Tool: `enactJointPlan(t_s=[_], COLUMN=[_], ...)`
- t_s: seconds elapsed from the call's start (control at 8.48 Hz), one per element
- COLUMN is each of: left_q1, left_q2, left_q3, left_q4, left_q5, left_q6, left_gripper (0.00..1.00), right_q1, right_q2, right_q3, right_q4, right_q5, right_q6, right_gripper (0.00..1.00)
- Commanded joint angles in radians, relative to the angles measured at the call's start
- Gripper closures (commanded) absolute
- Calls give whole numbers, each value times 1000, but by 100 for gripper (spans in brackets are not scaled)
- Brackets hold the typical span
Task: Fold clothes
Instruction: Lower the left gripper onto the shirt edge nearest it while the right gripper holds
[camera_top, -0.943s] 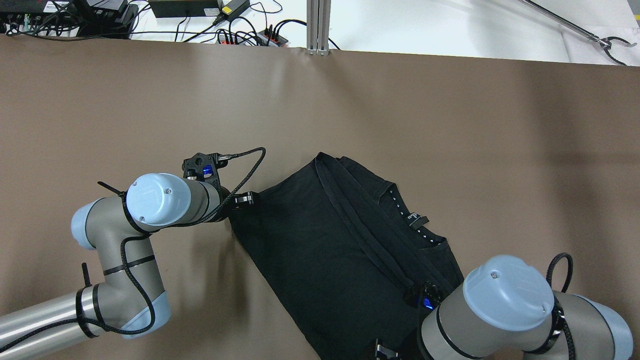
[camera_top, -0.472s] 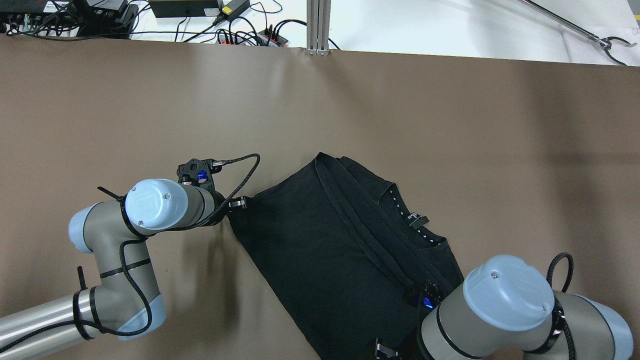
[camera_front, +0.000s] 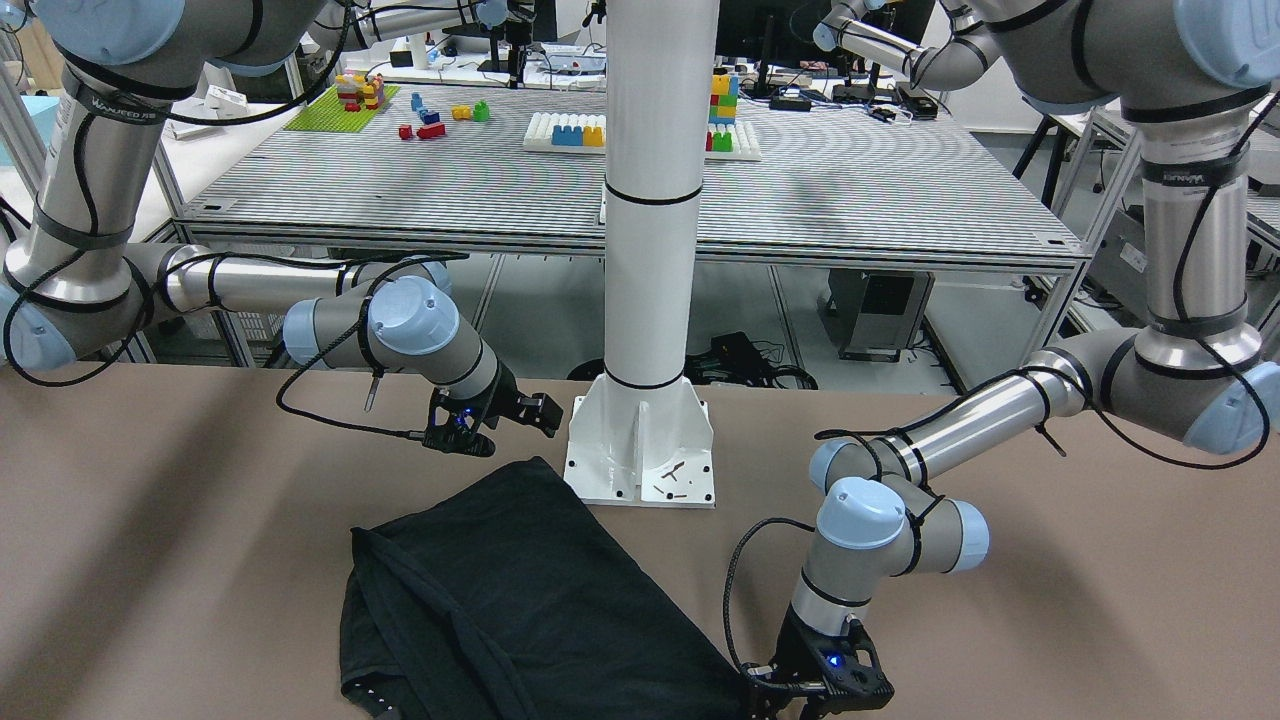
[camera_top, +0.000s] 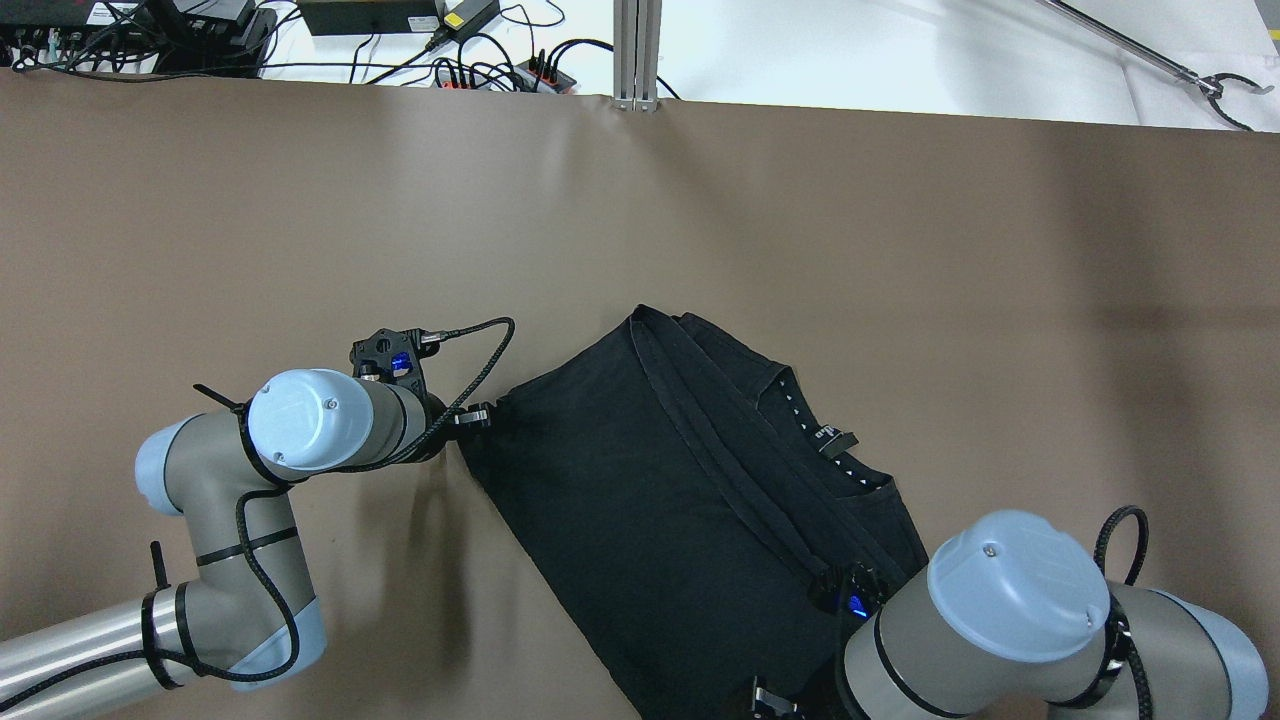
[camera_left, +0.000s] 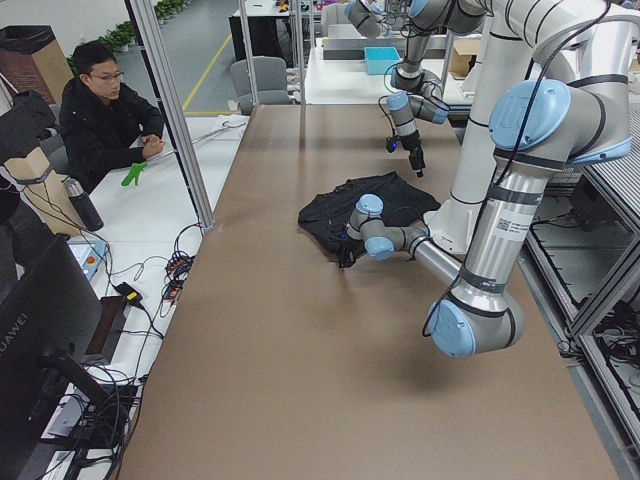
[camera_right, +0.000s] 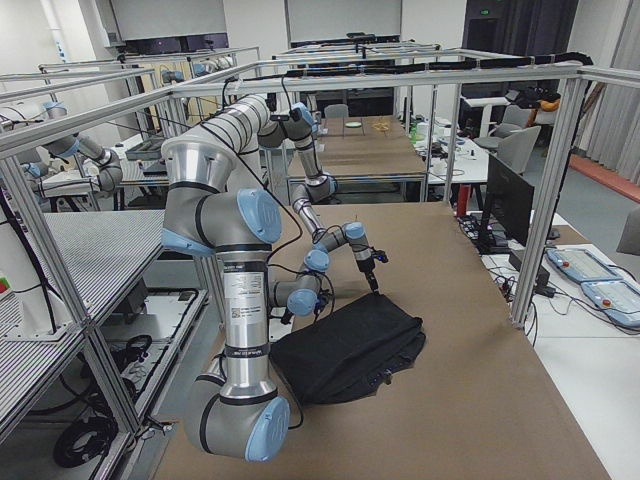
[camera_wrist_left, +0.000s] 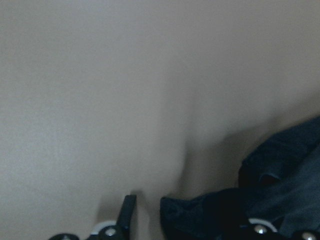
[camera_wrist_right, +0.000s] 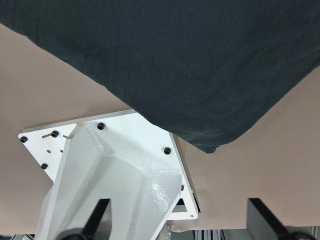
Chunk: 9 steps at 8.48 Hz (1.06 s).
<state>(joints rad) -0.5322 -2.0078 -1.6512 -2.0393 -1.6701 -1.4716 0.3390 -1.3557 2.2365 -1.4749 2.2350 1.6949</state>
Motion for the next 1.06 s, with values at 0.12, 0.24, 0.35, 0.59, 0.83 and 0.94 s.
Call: enactJointPlan(t_s=[0.12, 0.24, 0.35, 0.59, 0.83, 0.94], left_q1=[9, 9, 9, -35, -96, -136], left_q2=[3, 1, 1, 48, 84, 75], left_q3=[-2, -4, -6, -94, -92, -67], left_q4=[-1, -1, -1, 11, 8, 13], left_q5=[-2, -5, -7, -92, -131, -135], left_q6=[-30, -30, -23, 46, 169, 221], left_gripper=[74, 94, 100, 100, 100, 100], right_q1=[6, 14, 15, 32, 51, 55], right_q2=[-6, -6, -10, -10, -11, -11], right_q3=[3, 6, 8, 11, 9, 8], right_q4=[1, 1, 1, 1, -2, -4], right_q5=[0, 0, 0, 0, 0, 0], right_q6=[0, 0, 0, 0, 0, 0], right_gripper=[5, 5, 5, 5, 5, 5])
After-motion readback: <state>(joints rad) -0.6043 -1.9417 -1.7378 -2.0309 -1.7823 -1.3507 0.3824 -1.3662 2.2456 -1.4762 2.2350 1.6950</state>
